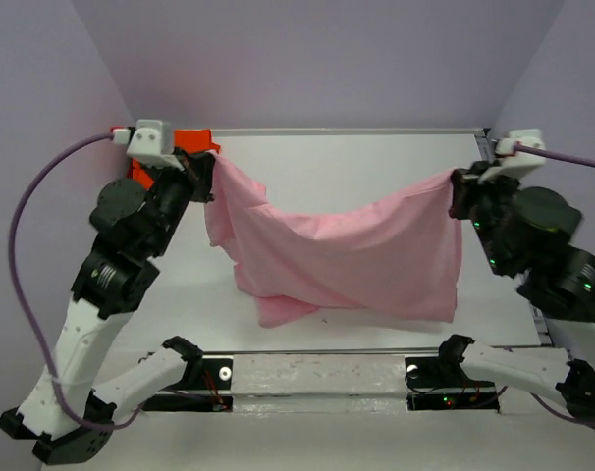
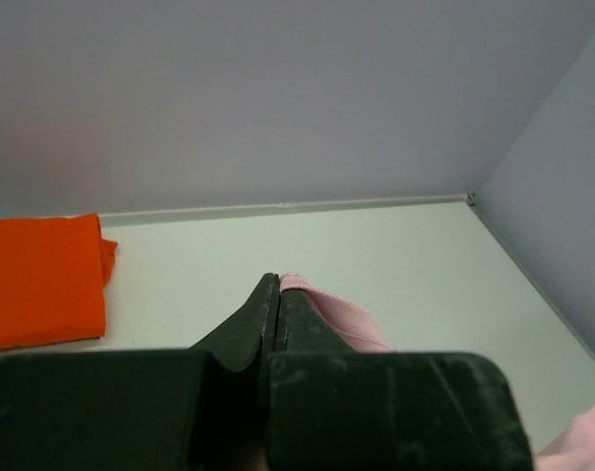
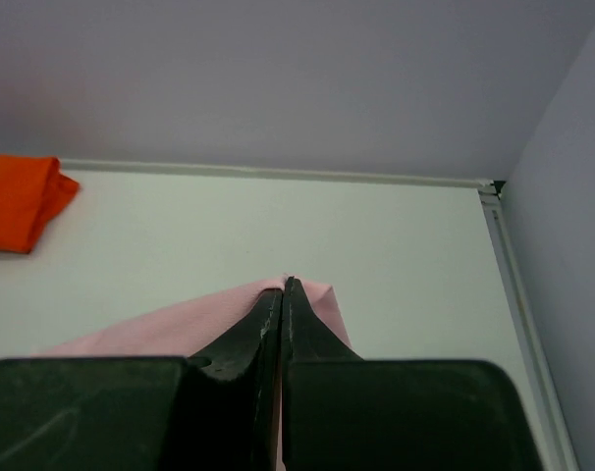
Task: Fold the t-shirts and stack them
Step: Flatten out the tshirt
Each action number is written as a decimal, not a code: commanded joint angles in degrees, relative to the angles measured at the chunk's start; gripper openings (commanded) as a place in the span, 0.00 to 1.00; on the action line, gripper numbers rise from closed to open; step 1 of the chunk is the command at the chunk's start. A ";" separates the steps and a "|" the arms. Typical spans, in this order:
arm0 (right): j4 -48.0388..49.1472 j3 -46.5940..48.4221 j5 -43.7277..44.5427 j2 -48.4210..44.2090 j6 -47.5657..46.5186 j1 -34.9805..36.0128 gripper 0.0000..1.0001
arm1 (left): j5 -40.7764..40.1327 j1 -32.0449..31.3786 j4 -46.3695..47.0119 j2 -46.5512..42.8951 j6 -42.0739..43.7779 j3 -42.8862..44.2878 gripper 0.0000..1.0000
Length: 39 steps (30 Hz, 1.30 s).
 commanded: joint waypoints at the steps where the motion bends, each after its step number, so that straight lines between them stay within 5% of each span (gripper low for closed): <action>1: 13.48 -4.76 0.21 9.15 -5.54 -4.83 0.00 | 8.02 5.24 14.68 9.58 -1.39 -4.85 0.00; 3: 15.06 -5.03 -5.94 14.32 -2.75 -11.86 0.00 | 13.92 11.12 17.27 14.93 -3.23 -5.66 0.00; 5: 16.38 -5.82 -18.19 18.02 2.68 -24.29 0.00 | 14.30 12.64 20.60 21.16 -2.37 -4.70 0.00; 8: 16.57 -2.42 -26.24 28.64 8.23 -33.21 0.00 | 14.30 15.81 22.37 29.25 -1.57 -1.11 0.00; 13: 15.16 13.22 -29.97 47.18 9.85 -37.65 0.00 | 12.63 18.10 20.63 40.52 1.85 12.05 0.00; 17: 11.91 27.21 -30.14 50.39 5.72 -37.65 0.00 | 14.56 18.28 17.89 42.04 2.56 19.29 0.00; 23: 11.64 19.78 -36.10 39.34 7.55 -37.65 0.00 | 16.49 17.49 17.54 30.19 3.08 15.28 0.00; 31: 12.36 -9.50 -40.86 1.93 10.54 -37.65 0.00 | 20.19 11.78 13.94 -0.47 -1.92 -8.35 0.00; 35: 4.53 -11.53 -43.23 -6.91 12.30 -37.65 0.00 | 18.60 9.58 10.78 -13.92 -6.65 -18.04 0.00; 39: -0.04 0.28 -44.20 -5.43 13.00 -37.65 0.00 | 23.25 9.49 7.35 -12.21 -7.02 -12.45 0.00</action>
